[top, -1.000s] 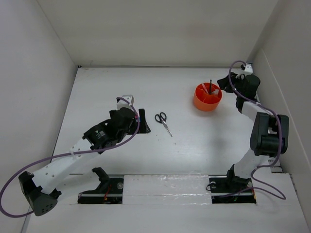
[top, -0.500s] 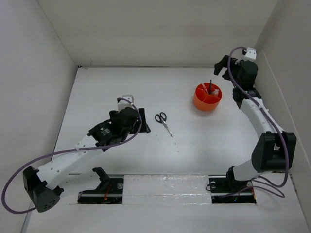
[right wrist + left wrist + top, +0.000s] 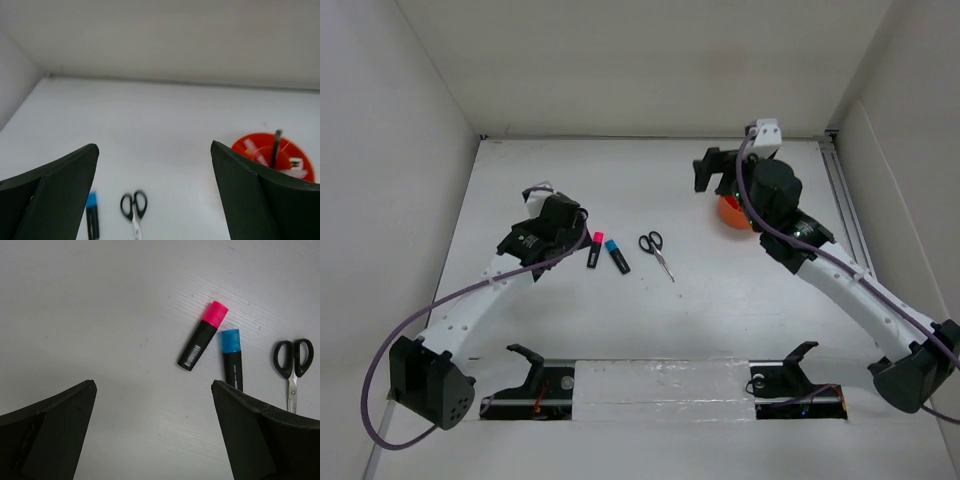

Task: Sort the stationery into containers
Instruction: Pick up the pen from the center of the board.

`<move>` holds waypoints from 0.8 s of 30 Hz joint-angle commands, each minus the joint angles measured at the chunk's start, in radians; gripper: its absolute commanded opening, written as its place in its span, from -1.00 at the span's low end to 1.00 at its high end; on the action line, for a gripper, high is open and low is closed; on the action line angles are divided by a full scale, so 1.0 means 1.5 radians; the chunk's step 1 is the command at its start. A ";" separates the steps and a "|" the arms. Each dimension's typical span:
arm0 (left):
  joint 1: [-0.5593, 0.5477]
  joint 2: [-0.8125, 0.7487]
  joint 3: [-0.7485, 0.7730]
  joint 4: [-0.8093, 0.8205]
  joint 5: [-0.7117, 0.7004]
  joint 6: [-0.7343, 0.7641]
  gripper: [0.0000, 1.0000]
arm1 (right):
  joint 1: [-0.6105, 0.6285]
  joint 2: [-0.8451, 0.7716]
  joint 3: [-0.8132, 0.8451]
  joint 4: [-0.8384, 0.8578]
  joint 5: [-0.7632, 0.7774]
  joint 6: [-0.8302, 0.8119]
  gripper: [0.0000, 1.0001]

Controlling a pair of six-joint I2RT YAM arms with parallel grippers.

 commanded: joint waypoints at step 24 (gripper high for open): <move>0.043 0.373 0.151 0.052 0.147 0.054 0.82 | 0.177 -0.275 -0.213 -0.140 -0.165 0.077 0.91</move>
